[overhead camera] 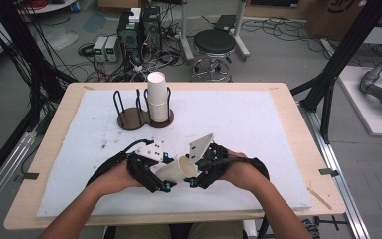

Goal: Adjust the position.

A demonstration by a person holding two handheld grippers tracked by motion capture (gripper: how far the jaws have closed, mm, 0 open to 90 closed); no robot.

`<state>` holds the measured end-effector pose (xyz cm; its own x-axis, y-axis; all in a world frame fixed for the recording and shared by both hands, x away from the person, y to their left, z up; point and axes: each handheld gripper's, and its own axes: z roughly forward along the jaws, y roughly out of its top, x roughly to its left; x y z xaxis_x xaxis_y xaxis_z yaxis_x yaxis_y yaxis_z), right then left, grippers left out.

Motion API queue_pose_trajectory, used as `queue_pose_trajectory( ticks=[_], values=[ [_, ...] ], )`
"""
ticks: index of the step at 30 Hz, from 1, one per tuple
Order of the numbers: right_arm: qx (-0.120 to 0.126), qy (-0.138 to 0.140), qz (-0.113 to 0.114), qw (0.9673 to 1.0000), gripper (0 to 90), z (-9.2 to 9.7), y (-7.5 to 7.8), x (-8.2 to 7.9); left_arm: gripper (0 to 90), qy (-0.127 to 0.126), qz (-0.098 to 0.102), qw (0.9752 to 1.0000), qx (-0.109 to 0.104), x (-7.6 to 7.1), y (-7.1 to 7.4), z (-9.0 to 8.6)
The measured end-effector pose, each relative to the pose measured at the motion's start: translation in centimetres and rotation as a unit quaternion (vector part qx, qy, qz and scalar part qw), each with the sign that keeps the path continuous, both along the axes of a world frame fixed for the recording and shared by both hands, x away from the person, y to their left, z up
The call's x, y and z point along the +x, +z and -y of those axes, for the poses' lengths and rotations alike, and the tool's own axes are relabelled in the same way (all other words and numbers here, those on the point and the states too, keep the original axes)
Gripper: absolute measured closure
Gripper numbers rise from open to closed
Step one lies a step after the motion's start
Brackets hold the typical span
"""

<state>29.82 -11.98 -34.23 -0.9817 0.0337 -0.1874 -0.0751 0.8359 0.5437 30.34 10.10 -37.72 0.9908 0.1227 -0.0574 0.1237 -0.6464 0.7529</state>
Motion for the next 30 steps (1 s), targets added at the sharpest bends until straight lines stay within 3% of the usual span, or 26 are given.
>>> queue_pose_trajectory(
  ticks=[6, 15, 22, 27, 28, 30],
  values=[
    [-0.011, 0.002, -0.004, 0.9999, 31.5, -0.3, -0.1, -0.2, 28.5, -0.008, -0.001, 0.9998, 0.016, 0.1, -0.3, 0.3],
    [-0.024, 0.007, -0.008, 0.9996, 31.6, -0.7, -0.3, -0.2, 34.3, -0.017, 0.001, 0.9996, 0.023, 0.0, -0.7, 0.7],
    [-0.025, 0.003, -0.01, 0.9996, 28.6, -0.7, -0.4, -0.3, 33.8, -0.016, 0.001, 0.9998, 0.012, 0.0, -0.9, 0.7],
    [0.01, -0.007, -0.021, 0.9997, 23.4, -0.3, -0.2, 0.0, 31.8, -0.006, -0.004, 0.9999, -0.011, 0.1, -1.2, 0.4],
    [0.035, -0.013, -0.028, 0.9989, 21.4, 0.0, 0.0, 0.2, 31.2, 0.001, -0.009, 0.9997, -0.021, 0.3, -1.4, 0.1],
    [0.062, -0.015, -0.034, 0.9974, 21.4, 0.4, 0.3, 0.3, 30.7, 0.013, -0.008, 0.9992, -0.036, 0.4, -1.6, -0.3]
  ],
)
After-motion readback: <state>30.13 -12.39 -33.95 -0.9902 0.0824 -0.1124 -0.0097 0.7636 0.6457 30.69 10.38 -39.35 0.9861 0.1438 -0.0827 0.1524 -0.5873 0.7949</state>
